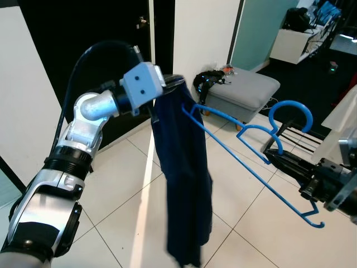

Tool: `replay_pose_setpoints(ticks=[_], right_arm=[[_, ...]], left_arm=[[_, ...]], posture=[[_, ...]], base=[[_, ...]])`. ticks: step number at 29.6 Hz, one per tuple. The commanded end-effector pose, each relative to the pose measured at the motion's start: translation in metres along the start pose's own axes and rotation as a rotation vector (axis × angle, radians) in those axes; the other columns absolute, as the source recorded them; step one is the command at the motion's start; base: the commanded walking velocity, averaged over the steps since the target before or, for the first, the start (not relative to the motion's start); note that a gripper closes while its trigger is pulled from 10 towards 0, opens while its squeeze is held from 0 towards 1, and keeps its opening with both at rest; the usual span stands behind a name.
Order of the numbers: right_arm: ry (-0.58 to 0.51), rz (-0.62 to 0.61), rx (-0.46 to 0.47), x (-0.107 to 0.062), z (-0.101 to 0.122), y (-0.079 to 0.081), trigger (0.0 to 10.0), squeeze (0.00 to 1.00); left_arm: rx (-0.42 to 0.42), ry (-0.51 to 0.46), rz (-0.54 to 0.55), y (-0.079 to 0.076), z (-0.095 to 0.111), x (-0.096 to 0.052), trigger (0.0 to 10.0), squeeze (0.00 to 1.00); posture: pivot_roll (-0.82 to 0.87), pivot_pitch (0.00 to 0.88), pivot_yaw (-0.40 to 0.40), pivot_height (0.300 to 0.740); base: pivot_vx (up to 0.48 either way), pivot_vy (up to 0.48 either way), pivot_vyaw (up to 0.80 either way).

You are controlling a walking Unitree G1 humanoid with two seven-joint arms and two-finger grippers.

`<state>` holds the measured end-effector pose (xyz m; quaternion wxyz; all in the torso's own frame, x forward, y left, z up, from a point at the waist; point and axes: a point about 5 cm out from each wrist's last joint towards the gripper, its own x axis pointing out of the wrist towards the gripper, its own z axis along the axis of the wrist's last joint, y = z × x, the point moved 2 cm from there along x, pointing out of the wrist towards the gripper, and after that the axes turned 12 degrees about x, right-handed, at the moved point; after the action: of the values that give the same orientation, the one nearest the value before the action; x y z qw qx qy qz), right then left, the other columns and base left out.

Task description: Hang hanger

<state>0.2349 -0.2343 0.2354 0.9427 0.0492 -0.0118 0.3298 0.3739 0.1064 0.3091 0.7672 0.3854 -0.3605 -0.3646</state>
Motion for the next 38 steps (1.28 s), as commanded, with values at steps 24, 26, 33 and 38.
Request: replay_pose_setpoints(ticks=[24,26,33,38], right_arm=[[0.238,0.329,0.154,-0.044,0.001,0.018,10.0,0.00],[0.248,0.352,0.161,-0.048,0.008,0.017,10.0,0.00],[0.295,0.350,0.137,-0.044,0.006,0.018,10.0,0.00],[0.304,0.374,0.143,-0.045,0.007,0.021,10.0,0.00]], left_arm=[[-0.024,-0.137,-0.505,-0.049,-0.004,-0.051,10.0,0.00],[-0.008,-0.159,-0.542,-0.048,-0.001,-0.052,10.0,0.00],[0.059,-0.217,-0.493,-0.030,0.014,-0.046,10.0,0.00],[0.075,-0.224,-0.493,-0.028,0.015,-0.048,10.0,0.00]], posture=[[-0.08,0.064,0.009,0.740],[-0.08,0.065,0.009,0.740],[-0.08,0.065,0.002,0.740],[-0.08,0.067,0.002,0.740]], base=[[0.000,0.000,0.00],[0.000,0.000,0.00],[0.000,0.000,0.00],[0.000,0.000,0.00]])
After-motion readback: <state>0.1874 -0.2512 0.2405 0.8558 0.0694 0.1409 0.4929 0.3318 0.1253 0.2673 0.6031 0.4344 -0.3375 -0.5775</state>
